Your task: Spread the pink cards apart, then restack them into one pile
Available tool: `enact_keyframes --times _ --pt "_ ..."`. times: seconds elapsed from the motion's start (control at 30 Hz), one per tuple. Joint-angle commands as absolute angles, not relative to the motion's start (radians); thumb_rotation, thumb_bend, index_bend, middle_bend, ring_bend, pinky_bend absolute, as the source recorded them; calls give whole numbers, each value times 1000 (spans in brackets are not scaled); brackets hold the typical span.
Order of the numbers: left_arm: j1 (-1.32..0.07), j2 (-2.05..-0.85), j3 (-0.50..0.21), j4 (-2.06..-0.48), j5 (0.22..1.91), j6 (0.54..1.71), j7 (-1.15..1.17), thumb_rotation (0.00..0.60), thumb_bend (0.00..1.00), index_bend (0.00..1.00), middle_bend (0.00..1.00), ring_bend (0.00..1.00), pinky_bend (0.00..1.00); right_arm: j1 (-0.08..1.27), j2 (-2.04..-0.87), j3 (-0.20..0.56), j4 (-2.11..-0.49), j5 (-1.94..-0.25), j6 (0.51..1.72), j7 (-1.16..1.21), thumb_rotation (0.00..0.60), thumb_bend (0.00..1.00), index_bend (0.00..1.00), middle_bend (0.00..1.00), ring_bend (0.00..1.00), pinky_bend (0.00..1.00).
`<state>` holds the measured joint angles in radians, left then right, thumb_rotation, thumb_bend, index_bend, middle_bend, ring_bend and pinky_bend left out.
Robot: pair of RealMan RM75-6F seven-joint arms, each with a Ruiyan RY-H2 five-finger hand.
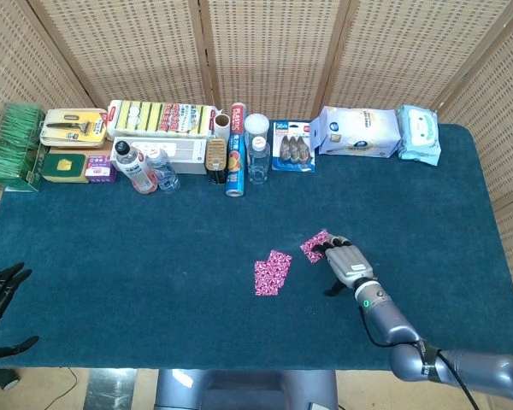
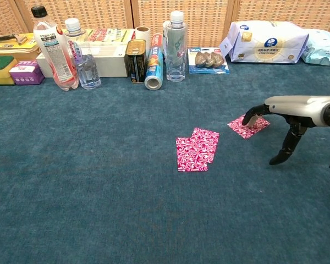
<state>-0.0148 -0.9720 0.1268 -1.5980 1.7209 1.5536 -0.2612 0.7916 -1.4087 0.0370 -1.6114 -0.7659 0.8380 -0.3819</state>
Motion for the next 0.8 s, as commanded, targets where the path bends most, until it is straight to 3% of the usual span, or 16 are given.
enact_keyframes --times 0.03,0.27,0.8 --pt "-15 -972 127 -1599 1721 1553 -260 600 48 0 0 0 20 791 -1406 41 -1602 -758 836 -379 600 0 184 191 0 0" --pt "-14 -973 127 -1600 1720 1554 -258 600 48 0 0 0 20 787 -1387 57 -1616 -760 844 -363 600 0 184 191 0 0" --pt "-17 -974 127 -1606 1719 1545 -244 600 48 0 0 0 20 805 -1367 58 -1805 -855 808 -342 600 0 185 192 0 0"
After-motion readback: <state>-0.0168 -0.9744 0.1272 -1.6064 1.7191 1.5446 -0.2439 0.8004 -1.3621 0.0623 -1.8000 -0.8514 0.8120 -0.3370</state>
